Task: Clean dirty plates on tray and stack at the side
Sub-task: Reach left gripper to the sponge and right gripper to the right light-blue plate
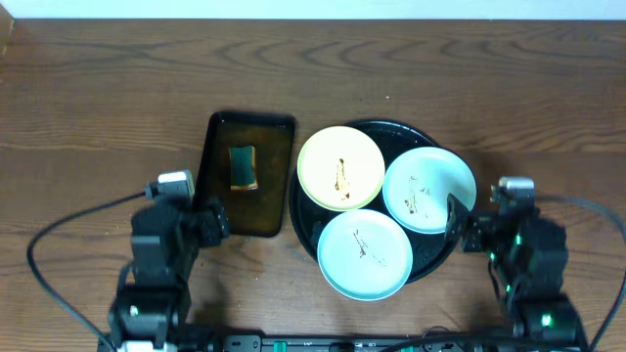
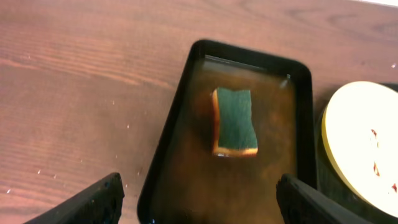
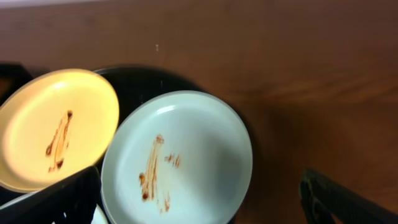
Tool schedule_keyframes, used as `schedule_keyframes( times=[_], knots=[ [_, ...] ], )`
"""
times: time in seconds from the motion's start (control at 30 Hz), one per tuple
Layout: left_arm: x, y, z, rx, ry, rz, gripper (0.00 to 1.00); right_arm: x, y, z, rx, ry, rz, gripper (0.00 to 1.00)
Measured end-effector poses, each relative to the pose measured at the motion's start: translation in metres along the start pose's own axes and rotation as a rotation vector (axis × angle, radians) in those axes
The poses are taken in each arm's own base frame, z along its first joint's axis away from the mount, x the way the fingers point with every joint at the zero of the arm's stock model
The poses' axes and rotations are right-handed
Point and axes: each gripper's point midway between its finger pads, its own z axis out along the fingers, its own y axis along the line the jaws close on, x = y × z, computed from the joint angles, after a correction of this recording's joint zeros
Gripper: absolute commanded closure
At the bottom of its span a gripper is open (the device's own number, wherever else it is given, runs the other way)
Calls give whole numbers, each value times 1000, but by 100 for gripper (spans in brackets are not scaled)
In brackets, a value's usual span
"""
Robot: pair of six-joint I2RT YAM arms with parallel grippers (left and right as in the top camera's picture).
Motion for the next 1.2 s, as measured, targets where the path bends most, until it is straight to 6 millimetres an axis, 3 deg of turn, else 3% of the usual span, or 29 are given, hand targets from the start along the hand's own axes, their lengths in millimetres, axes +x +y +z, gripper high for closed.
schedule_keyframes(
  times=[0.1, 0.27, 0.43, 0.63, 0.9, 1.2],
  knots=[
    [-8, -3, 3, -7, 91, 3, 21, -6, 0, 8, 21, 143, 16, 1],
    [2, -10, 9, 6, 319, 1, 21, -2, -1, 20, 49, 392, -5, 1],
    [10, -13, 17, 13, 420, -4, 21, -6, 4, 36, 22, 487, -32, 1],
    [-5, -21, 25, 52, 358, -8, 21, -1, 10, 38, -16, 519, -34, 1],
    [-61, -39, 41, 134, 139, -5, 22, -3, 11, 39, -24, 508, -39, 1],
    [-66, -43, 89, 84, 220, 19, 23, -3, 11, 39, -26, 508, -41, 1]
  ],
)
